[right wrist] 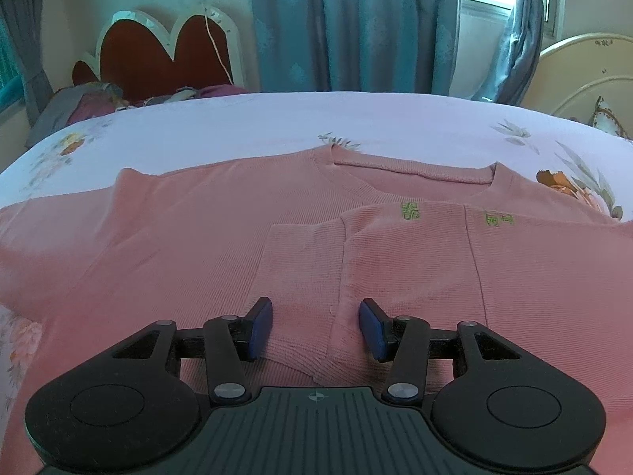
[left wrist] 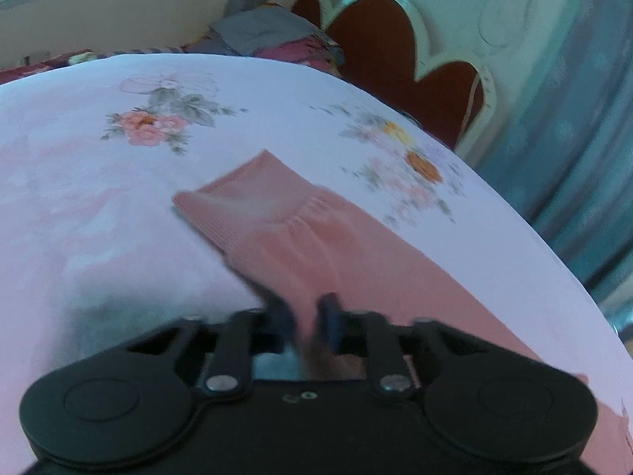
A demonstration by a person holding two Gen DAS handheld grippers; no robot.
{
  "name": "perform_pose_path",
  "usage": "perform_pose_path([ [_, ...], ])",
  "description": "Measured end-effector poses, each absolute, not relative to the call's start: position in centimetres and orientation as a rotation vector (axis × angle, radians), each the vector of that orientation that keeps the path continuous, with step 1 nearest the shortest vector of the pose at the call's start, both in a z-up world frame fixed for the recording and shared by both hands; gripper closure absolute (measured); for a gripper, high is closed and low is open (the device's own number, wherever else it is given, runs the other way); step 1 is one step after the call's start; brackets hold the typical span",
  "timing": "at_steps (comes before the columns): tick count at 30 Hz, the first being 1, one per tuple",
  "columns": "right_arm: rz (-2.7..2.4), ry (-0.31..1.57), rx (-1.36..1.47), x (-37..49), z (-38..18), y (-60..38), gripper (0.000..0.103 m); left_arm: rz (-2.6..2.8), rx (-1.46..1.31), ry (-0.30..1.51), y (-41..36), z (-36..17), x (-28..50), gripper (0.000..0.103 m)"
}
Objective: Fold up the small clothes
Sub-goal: 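Grasp the other sleeve cuff with the left gripper, then fold the held sleeve over the body and open the left gripper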
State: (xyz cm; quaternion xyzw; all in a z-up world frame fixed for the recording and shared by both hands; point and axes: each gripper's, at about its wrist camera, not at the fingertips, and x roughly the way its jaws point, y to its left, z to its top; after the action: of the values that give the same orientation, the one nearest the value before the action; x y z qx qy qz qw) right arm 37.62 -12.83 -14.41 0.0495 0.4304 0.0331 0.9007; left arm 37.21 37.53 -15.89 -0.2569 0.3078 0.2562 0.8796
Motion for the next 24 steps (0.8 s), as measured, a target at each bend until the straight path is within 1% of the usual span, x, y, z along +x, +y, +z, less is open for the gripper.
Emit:
perform_pose_path([
  [2, 0.070, 0.890, 0.106, 37.6, -14.4, -12.9, 0.054, 0.539, -0.526, 0.626, 37.3, -15.8, 37.2, 0.098],
  [5, 0.071, 0.890, 0.116, 37.6, -14.3, -13.1, 0.054, 0.513, -0.489, 0.587, 36.2, -14.7, 37.0, 0.099],
  [9, 0.067, 0.869, 0.146, 37.4, -13.6, -13.5, 0.054, 0.395, -0.377, 0.506, 32.4, -11.2, 36.6, 0.099],
  [13, 0.059, 0.837, 0.178, 36.7, -12.6, -14.4, 0.054, 0.183, -0.256, 0.446, 26.0, -7.4, 36.4, 0.099],
  [17, 0.039, 0.811, 0.197, 35.7, -11.5, -16.0, 0.054, -0.054, -0.187, 0.429, 17.5, -5.5, 36.5, 0.099],
  [21, -0.007, 0.794, 0.216, 34.1, -10.7, -18.9, 0.054, -0.256, -0.136, 0.439, 8.8, -5.6, 36.8, 0.099],
  [24, -0.051, 0.790, 0.224, 32.7, -10.4, -21.4, 0.054, -0.363, -0.085, 0.470, 3.1, -7.1, 37.0, 0.099],
])
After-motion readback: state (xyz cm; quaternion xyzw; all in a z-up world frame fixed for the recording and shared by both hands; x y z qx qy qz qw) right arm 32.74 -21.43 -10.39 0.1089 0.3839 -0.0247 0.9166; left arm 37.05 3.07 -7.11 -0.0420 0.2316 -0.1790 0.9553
